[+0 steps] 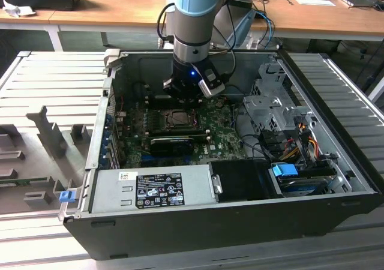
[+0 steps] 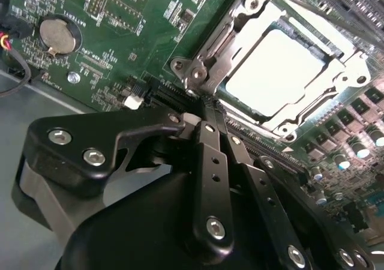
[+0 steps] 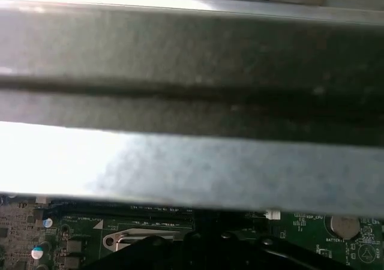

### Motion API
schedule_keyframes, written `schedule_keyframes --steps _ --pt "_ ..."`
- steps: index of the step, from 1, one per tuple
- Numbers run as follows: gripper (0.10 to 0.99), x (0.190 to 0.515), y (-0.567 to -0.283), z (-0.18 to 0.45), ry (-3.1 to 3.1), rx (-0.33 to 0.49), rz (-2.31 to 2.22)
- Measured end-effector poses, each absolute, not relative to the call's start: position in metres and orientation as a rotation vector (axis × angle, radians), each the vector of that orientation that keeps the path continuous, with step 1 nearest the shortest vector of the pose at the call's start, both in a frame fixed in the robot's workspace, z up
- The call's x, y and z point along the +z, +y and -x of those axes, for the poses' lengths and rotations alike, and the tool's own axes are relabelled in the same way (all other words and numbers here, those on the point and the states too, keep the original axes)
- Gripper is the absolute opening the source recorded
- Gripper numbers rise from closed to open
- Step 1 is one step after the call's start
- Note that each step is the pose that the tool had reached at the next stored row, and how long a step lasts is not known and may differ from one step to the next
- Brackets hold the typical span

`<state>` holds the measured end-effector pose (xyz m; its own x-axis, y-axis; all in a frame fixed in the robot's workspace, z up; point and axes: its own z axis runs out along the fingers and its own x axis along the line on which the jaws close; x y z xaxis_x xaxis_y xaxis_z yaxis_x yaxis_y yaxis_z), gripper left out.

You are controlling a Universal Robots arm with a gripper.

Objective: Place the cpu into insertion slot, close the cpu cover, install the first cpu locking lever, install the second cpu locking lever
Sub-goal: 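Install the first cpu locking lever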

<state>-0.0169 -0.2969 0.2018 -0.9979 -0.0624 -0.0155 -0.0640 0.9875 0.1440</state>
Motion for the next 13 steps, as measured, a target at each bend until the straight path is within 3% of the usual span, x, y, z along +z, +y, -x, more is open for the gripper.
schedule_keyframes --steps 13 --pt "0.106 0.216 -0.3 0.017 3.122 0.227 0.099"
